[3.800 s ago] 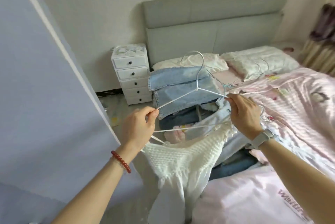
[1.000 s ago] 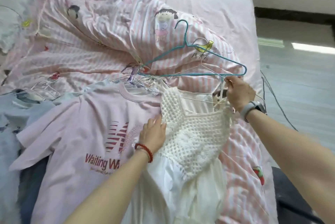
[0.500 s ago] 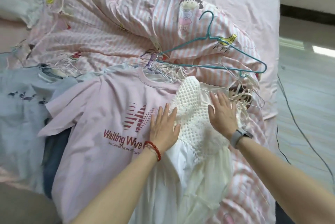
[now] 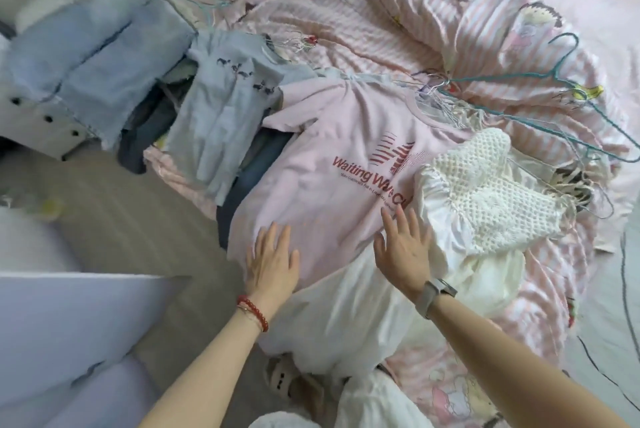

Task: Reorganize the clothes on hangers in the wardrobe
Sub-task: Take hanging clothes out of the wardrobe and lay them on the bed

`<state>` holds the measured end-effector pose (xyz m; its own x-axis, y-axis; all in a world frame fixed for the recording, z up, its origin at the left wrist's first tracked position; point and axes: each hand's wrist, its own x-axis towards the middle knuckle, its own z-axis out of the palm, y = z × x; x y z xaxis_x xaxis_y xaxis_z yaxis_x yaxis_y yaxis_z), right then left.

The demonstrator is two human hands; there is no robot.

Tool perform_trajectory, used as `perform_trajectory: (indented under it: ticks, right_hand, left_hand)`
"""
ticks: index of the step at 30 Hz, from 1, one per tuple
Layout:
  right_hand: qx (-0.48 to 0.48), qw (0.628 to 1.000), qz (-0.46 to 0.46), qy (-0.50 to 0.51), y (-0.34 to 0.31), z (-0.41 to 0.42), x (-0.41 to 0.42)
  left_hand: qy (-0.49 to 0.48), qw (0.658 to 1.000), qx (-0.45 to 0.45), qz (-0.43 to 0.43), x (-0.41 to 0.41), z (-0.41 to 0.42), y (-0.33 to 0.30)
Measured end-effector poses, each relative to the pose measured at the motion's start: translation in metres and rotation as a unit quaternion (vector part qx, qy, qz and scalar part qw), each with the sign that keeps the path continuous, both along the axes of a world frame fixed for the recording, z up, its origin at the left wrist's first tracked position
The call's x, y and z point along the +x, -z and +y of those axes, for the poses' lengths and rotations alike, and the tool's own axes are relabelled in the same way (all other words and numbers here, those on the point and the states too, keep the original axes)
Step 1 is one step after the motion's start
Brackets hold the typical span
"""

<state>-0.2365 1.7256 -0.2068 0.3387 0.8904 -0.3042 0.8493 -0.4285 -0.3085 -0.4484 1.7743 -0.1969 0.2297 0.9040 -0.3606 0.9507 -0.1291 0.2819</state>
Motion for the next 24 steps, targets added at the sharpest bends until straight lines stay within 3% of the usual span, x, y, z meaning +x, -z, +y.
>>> perform_trajectory:
  ticks: [6, 11, 17, 24]
  right_hand:
    - [0.038, 0.981, 0.054, -0.182, -0.045, 0.015, -0.172]
    - [0.085, 0.923, 0.097, -0.363, -0.089, 0.025, -0.338]
    - [0.105, 0.816, 0.147, -0.549, -0.123, 0.000, -0.508]
    - [0.089, 0.647, 0.226, -0.722, -0.156, -0.064, -0.662]
  left_hand:
    - [-0.147, 0.981, 0.129, 0.015, -0.168, -0.030, -0.054]
    - [-0.336, 0.923, 0.177, 0.059, -0.325, -0.094, -0.092]
    - [-0.541, 0.802, 0.233, 0.100, -0.447, -0.192, -0.134]
    - [-0.674, 0.646, 0.317, 0.169, -0.512, -0.291, -0.187]
